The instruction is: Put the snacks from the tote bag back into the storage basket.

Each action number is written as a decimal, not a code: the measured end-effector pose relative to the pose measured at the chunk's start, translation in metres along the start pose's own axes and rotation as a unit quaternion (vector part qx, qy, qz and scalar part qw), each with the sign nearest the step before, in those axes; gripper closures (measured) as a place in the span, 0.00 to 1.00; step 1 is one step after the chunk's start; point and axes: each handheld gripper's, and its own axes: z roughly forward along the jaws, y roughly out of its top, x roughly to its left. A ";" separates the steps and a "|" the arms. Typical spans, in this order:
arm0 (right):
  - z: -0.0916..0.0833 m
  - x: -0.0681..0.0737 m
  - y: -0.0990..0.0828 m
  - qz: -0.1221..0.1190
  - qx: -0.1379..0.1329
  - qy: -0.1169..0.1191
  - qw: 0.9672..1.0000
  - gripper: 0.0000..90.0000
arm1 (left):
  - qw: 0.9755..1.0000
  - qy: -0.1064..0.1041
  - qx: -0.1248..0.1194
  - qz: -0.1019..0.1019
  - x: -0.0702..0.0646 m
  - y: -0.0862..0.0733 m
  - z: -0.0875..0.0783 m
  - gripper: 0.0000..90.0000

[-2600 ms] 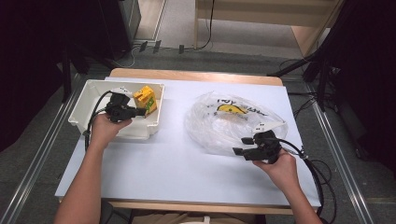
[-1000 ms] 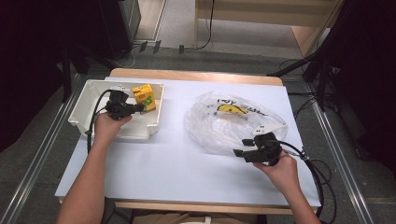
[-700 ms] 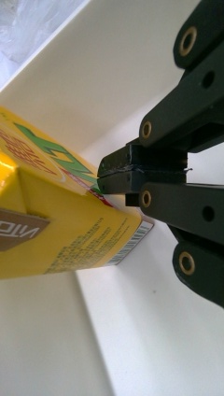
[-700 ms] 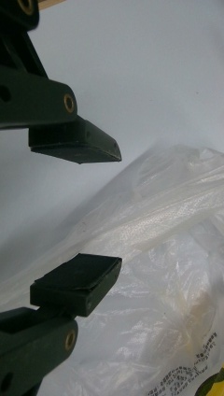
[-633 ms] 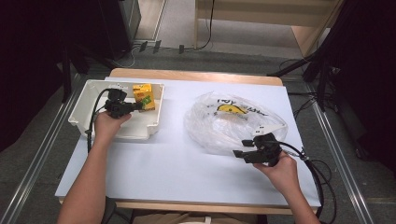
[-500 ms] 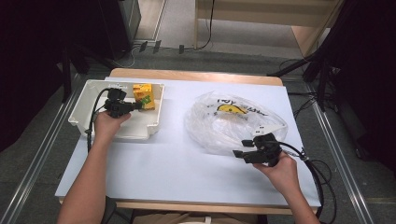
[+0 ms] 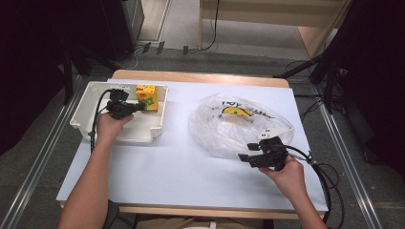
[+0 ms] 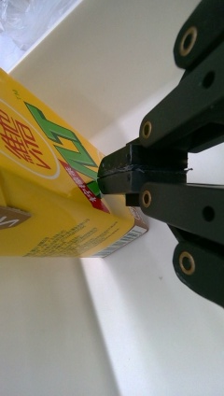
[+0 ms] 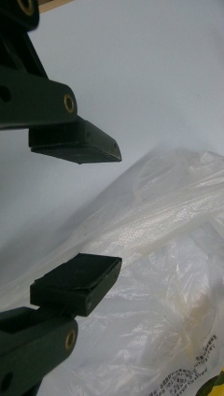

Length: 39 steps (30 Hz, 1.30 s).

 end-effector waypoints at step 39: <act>0.000 -0.001 0.001 0.002 -0.002 0.002 1.000 0.49 | 0.999 -0.035 0.022 -0.004 -0.010 0.002 -0.009 0.90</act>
